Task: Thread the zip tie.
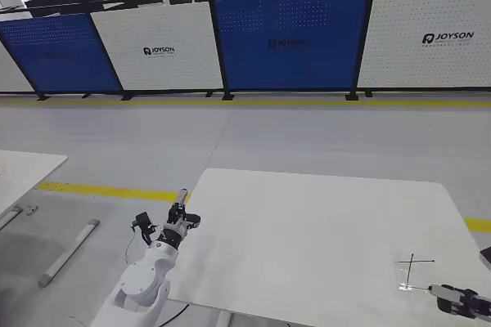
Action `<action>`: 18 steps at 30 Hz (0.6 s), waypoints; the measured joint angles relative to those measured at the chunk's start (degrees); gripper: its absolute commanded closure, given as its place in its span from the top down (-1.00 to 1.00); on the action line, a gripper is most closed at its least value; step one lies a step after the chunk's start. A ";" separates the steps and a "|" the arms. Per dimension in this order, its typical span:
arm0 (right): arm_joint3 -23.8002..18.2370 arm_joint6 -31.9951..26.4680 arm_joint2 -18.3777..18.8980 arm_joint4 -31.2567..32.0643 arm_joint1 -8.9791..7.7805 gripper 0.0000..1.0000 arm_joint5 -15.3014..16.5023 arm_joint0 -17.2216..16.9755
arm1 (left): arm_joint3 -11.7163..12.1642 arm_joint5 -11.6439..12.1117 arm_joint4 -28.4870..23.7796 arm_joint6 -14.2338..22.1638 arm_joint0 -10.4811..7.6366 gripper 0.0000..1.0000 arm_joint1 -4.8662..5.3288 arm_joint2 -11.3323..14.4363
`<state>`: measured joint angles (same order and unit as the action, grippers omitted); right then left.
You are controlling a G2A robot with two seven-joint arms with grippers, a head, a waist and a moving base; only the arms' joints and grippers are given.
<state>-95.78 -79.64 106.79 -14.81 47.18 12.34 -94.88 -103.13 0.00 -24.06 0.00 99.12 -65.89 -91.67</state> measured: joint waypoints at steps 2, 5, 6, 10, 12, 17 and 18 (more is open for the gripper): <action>1.47 0.00 1.12 -2.51 -2.37 1.00 1.67 -1.36 | 0.00 0.00 0.00 0.00 0.00 1.00 0.00 0.00; 3.31 0.00 2.07 -3.29 -5.94 1.00 1.74 -3.39 | 0.00 0.00 0.00 0.00 0.00 1.00 0.00 0.00; 3.83 0.00 1.84 -1.81 -7.01 1.00 0.20 -3.47 | 0.00 0.00 0.00 0.00 0.00 1.00 0.00 0.00; 4.06 0.00 1.71 -1.12 -7.37 1.00 -0.67 -3.28 | 0.00 0.00 0.00 0.00 0.00 1.00 0.00 0.00; 4.05 0.00 1.73 -1.23 -7.34 1.00 -0.49 -3.29 | 0.00 0.00 0.00 0.00 0.00 1.00 0.00 0.00; 4.04 0.00 1.73 -1.23 -7.34 1.00 -0.49 -3.29 | 0.00 0.00 0.00 0.00 0.00 1.00 0.00 0.00; 4.04 0.00 1.73 -1.23 -7.34 1.00 -0.49 -3.29 | 0.00 0.00 0.00 0.00 0.00 1.00 0.00 0.00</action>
<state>-91.74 -79.64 108.52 -16.04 39.83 11.85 -98.16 -103.13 0.00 -24.06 0.00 99.12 -65.89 -91.67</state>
